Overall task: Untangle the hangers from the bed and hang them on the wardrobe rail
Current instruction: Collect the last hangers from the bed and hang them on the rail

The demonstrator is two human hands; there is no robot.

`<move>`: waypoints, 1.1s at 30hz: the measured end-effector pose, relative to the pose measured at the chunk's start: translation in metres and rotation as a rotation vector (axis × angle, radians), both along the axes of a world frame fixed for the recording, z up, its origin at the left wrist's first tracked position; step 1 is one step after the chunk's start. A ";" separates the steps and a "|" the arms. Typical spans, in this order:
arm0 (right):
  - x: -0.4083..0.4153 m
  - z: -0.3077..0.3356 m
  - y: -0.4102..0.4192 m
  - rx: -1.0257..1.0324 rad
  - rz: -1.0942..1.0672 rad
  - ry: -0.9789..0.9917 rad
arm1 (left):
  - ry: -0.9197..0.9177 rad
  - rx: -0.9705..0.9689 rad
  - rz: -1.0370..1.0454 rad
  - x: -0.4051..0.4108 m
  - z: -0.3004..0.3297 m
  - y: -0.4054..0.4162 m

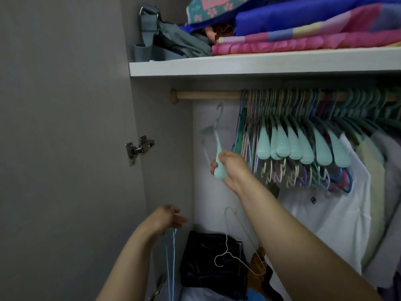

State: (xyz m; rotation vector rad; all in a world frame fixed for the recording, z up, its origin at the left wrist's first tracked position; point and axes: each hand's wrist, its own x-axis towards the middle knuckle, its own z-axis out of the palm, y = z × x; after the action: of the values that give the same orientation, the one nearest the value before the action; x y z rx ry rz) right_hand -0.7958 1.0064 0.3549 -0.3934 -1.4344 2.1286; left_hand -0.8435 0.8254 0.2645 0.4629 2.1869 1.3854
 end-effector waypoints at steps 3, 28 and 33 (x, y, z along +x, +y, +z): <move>-0.019 0.035 0.008 -0.032 -0.075 0.054 | 0.021 0.035 -0.067 0.006 0.005 -0.016; 0.009 -0.095 0.002 0.514 -0.516 -0.175 | 0.056 0.691 0.078 0.026 0.000 -0.070; 0.025 -0.115 -0.071 0.146 0.374 -0.580 | 0.299 0.582 0.200 0.050 0.001 -0.050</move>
State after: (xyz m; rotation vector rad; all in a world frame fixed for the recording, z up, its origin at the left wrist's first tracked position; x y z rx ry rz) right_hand -0.7703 0.9355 0.2401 -0.7839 -2.1140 2.2812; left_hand -0.7938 0.7756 0.2657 0.7079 2.0642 2.1983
